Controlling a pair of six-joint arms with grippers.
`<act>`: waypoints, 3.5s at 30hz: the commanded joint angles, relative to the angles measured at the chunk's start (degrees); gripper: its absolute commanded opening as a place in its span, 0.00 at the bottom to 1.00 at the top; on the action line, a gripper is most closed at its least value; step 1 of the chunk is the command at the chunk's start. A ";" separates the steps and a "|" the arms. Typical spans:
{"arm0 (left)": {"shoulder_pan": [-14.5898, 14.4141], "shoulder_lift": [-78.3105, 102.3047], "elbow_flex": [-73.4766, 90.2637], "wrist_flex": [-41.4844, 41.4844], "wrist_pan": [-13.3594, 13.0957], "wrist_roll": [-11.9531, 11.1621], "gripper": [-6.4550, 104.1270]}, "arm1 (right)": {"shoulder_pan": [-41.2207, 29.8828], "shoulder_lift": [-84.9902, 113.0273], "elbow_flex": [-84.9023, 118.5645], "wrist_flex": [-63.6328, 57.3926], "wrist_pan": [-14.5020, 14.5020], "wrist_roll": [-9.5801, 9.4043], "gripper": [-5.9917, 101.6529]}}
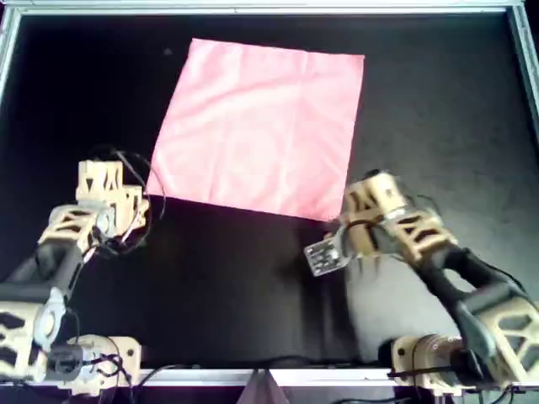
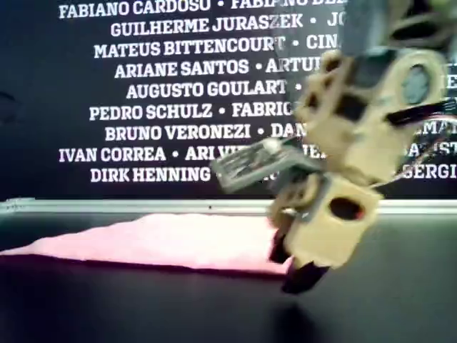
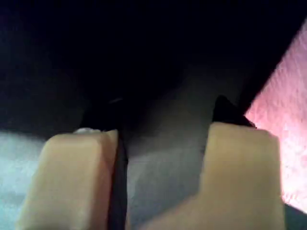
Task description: Fold a cloth
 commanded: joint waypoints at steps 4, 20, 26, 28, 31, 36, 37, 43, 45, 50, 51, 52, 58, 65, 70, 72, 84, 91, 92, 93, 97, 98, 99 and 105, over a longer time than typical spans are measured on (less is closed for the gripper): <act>-1.41 -1.58 -5.01 -0.70 -0.09 0.26 0.53 | 2.72 -0.44 -6.68 -3.08 10.72 1.23 0.72; -5.10 -1.76 -3.78 -0.53 -0.35 3.78 0.66 | 4.04 -9.40 -10.28 -12.30 12.30 5.89 0.72; -5.27 -5.54 -5.36 -0.79 -0.35 4.75 0.66 | 4.04 -12.66 -13.97 -12.30 12.30 5.89 0.72; -5.36 -8.79 -7.12 -1.41 -0.44 4.75 0.66 | 4.04 -12.92 -14.50 -12.30 12.30 5.89 0.72; -4.92 -12.74 -11.43 -1.93 -0.44 4.04 0.66 | 3.78 -13.01 -14.59 -12.30 12.30 5.89 0.72; -5.36 -15.47 -14.24 -1.93 -0.44 4.66 0.66 | 3.52 -13.01 -14.59 -12.30 12.30 5.89 0.72; -5.36 -15.47 -14.24 -1.93 -0.44 4.66 0.66 | 3.43 -13.01 -14.68 -12.30 12.30 5.89 0.72; -5.45 -15.56 -14.33 -1.93 -0.44 4.66 0.66 | 3.43 -15.64 -18.28 -12.30 12.30 5.89 0.72; -5.45 -15.56 -14.33 -1.93 -0.44 4.66 0.66 | 3.43 -15.82 -18.90 -12.30 12.30 5.89 0.72; -5.54 -15.56 -14.41 -2.02 -0.44 4.66 0.66 | 3.43 -15.82 -18.90 -12.30 12.30 5.89 0.72; -5.54 -15.56 -14.41 -2.02 -0.44 4.66 0.66 | 3.43 -15.91 -18.98 -12.30 12.30 5.89 0.71; -5.54 -15.64 -14.41 -2.02 -0.44 4.66 0.66 | 3.43 -15.91 -18.98 -12.30 12.30 5.89 0.71; -5.54 -17.31 -16.35 -2.02 -0.44 4.31 0.65 | 3.25 -15.73 -17.93 -12.30 12.30 5.89 0.71; -5.62 -18.37 -17.05 -2.02 -0.44 4.57 0.65 | 2.99 -15.38 -17.49 -12.30 12.39 5.89 0.71; -5.71 -18.37 -16.96 -1.93 -0.44 4.75 0.65 | 2.99 -15.29 -17.40 -11.60 12.39 5.89 0.71; -6.42 -18.37 -16.87 -1.93 -0.44 4.83 0.65 | 2.90 -15.21 -17.31 -11.43 12.39 5.98 0.71; -7.73 -17.31 -17.14 -1.93 0.62 4.04 0.32 | 2.90 -14.41 -18.37 -11.43 14.85 5.98 0.37; -9.67 -17.40 -17.05 -1.93 0.70 3.87 0.03 | 2.99 -15.56 -19.07 -11.51 15.21 5.98 0.06; -10.11 -17.40 -17.05 -1.93 0.70 3.87 0.04 | 2.99 -15.56 -19.07 -11.51 15.21 5.98 0.03; -10.37 -17.31 -16.79 -1.93 0.70 3.87 0.05 | 2.99 -15.56 -19.07 -11.51 15.29 5.89 0.02; -11.43 -17.23 -15.82 -1.76 0.70 3.96 0.05 | 2.90 -14.59 -17.75 -11.51 15.38 5.54 0.05; -11.43 -17.23 -15.82 -1.76 0.70 3.87 0.05 | 2.90 -14.41 -17.58 -11.51 15.38 5.19 0.05; -11.43 -17.23 -15.82 -1.67 0.70 3.87 0.05 | 2.90 -14.41 -17.49 -11.43 15.38 5.10 0.05; -11.43 -17.14 -15.64 -0.88 0.70 3.96 0.05 | 2.90 -14.15 -17.40 -11.34 15.38 5.01 0.05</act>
